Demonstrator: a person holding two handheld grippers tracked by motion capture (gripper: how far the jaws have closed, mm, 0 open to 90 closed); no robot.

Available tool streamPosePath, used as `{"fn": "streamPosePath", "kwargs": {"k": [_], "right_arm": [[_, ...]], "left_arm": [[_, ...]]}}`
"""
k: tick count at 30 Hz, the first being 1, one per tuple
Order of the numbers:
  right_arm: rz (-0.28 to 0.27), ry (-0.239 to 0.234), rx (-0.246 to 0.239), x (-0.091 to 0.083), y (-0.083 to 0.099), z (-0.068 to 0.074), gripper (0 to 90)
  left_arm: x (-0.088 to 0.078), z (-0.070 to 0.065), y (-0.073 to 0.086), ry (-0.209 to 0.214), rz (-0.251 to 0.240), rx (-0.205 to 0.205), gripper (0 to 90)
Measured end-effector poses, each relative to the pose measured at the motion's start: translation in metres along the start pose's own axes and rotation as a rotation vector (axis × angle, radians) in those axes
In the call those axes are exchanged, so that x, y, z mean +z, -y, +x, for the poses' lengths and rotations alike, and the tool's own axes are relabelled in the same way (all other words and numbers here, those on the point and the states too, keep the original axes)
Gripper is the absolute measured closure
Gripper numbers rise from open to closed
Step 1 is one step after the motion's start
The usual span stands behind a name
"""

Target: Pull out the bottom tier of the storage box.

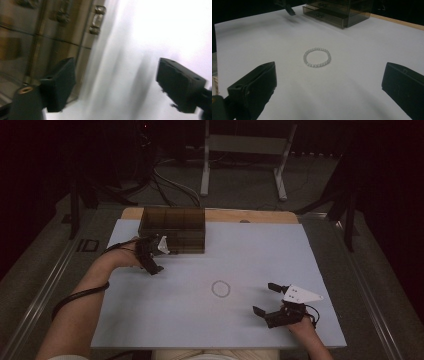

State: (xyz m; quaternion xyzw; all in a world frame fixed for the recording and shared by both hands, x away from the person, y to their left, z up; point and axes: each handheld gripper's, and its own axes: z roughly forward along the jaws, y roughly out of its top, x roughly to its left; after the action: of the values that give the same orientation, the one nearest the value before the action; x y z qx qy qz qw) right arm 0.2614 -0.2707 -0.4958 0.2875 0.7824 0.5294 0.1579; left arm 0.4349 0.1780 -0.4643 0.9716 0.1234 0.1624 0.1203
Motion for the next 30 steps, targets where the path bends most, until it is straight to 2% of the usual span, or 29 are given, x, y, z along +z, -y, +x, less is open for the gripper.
{"fn": "streamPosePath", "kwargs": {"k": [3, 5, 7, 8, 9, 12, 13, 15, 17, 18, 20, 22, 23, 25, 27, 28, 30], "right_arm": [[-0.002, -0.001, -0.003, 0.000, 0.000, 0.000, 0.0], [-0.001, 0.000, -0.004, 0.000, 0.000, 0.001, 0.0], [0.001, 0.000, -0.002, 0.000, 0.000, 0.001, 0.0], [0.001, 0.002, -0.004, 0.000, 0.000, 0.001, 0.0], [-0.001, 0.005, -0.005, 0.000, 0.000, 0.001, 0.0], [-0.005, 0.007, -0.004, 0.000, 0.000, 0.001, 0.0], [-0.003, 0.009, -0.004, 0.000, 0.000, 0.001, 0.0], [0.001, 0.013, -0.001, 0.000, 0.000, 0.001, 0.0], [0.001, 0.015, 0.001, 0.000, 0.001, 0.000, 0.0], [0.002, 0.018, 0.001, 0.000, 0.001, 0.000, 0.0], [0.006, 0.020, 0.003, 0.001, 0.001, 0.001, 0.0], [0.007, 0.023, 0.004, 0.001, 0.001, 0.001, 0.0], [0.007, 0.022, 0.005, 0.002, 0.001, 0.001, 0.0], [0.008, 0.024, 0.005, 0.002, 0.001, 0.001, 0.0], [0.010, 0.024, 0.007, 0.002, 0.001, 0.001, 0.0], [0.010, 0.025, 0.008, 0.002, 0.001, 0.001, 0.0], [0.010, 0.025, 0.009, 0.002, 0.002, 0.001, 0.0]], "left_arm": [[-0.001, 0.001, 0.001, 0.024, -0.011, -0.016, 8.7], [-0.001, 0.002, 0.001, 0.019, -0.010, 0.001, 4.7], [-0.003, 0.002, 0.002, -0.008, -0.028, 0.044, 4.9], [-0.004, 0.004, 0.003, 0.008, -0.034, 0.046, 6.1], [-0.005, 0.006, 0.004, 0.029, -0.062, 0.056, 6.5], [-0.010, 0.012, 0.005, 0.039, -0.086, 0.080, 7.7], [-0.012, 0.014, 0.005, 0.050, -0.093, 0.068, 8.2], [-0.015, 0.019, 0.005, 0.070, -0.088, 0.046, 12.3], [-0.019, 0.021, 0.004, 0.052, -0.089, 0.049, 15.3], [-0.019, 0.023, 0.003, 0.057, -0.088, 0.044, 19.1], [-0.019, 0.026, 0.002, 0.062, -0.085, 0.035, 19.1], [-0.018, 0.028, 0.001, 0.043, -0.073, 0.052, 23.8], [-0.017, 0.030, 0.001, 0.056, -0.072, 0.058, 29.5], [-0.013, 0.030, 0.000, 0.048, -0.062, 0.089, 33.1], [-0.008, 0.031, 0.000, 0.049, -0.048, 0.108, 40.9], [-0.007, 0.031, 0.000, 0.040, -0.050, 0.127, 46.5], [-0.004, 0.032, 0.000, 0.004, -0.049, 0.184, 50.4]]}}
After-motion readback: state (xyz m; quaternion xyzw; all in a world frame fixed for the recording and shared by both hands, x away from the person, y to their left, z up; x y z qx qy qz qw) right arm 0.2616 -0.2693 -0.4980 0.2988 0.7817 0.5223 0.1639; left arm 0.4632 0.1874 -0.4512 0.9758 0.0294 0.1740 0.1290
